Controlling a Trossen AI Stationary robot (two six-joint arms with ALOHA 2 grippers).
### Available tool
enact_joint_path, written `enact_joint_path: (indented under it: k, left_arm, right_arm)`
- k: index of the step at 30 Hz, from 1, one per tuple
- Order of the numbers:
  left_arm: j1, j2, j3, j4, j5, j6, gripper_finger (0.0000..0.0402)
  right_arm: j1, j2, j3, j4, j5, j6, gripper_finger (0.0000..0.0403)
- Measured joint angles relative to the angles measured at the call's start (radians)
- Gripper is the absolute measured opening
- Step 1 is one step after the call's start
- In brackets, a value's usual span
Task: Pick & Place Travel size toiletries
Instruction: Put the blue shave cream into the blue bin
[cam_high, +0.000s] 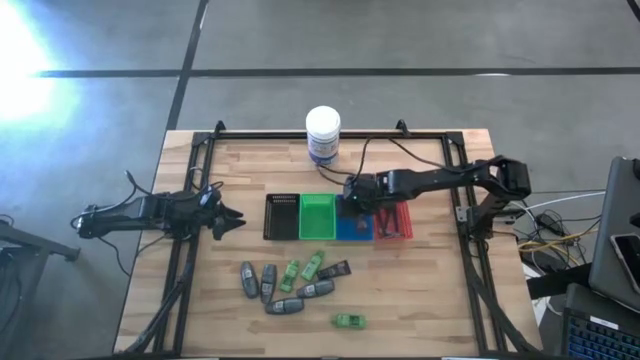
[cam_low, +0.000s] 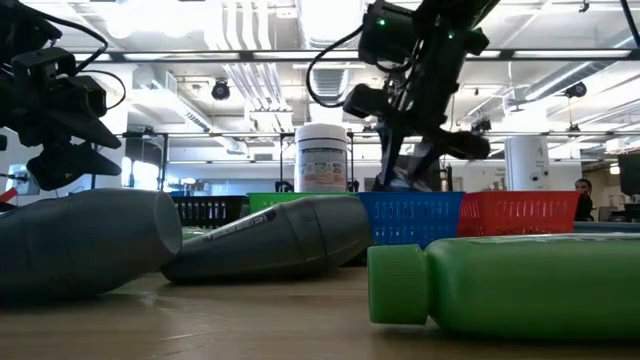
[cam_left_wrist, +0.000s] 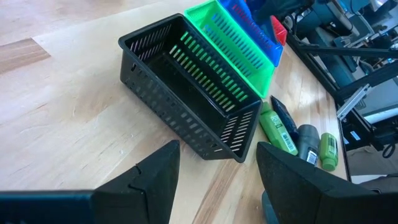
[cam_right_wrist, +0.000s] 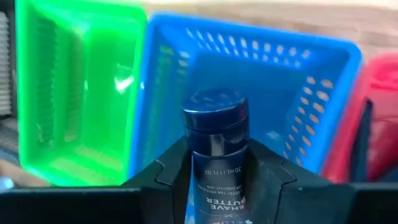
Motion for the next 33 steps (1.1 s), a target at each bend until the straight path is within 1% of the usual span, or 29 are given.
enact_joint_path:
  k: [4, 10, 15, 22, 25, 28, 33]
  left_arm:
    - [0.000, 0.000, 0.000, 0.000, 0.000, 0.000, 0.0218]
    - [0.000, 0.000, 0.000, 0.000, 0.000, 0.000, 0.0218]
    - [0.000, 0.000, 0.000, 0.000, 0.000, 0.000, 0.0218]
    - [0.000, 0.000, 0.000, 0.000, 0.000, 0.000, 0.0218]
    - [0.000, 0.000, 0.000, 0.000, 0.000, 0.000, 0.0218]
    - [0.000, 0.000, 0.000, 0.000, 0.000, 0.000, 0.0218]
    - [0.000, 0.000, 0.000, 0.000, 0.000, 0.000, 0.0218]
  right_arm:
    - [-0.001, 0.005, -0.020, 0.078, 0.022, 0.045, 0.0108]
    - [0.005, 0.007, -0.055, 0.077, 0.026, 0.101, 0.0125]
    - [0.021, 0.007, -0.047, 0.077, 0.042, 0.104, 0.0132]
    - [0.021, 0.007, -0.031, 0.077, 0.058, 0.090, 0.0105]
    - [0.022, 0.007, -0.033, 0.074, 0.072, 0.092, 0.0103]
    - [0.021, 0.011, -0.045, 0.071, 0.073, 0.093, 0.0124]
    - [0.027, 0.020, -0.047, 0.071, 0.073, 0.082, 0.0192]
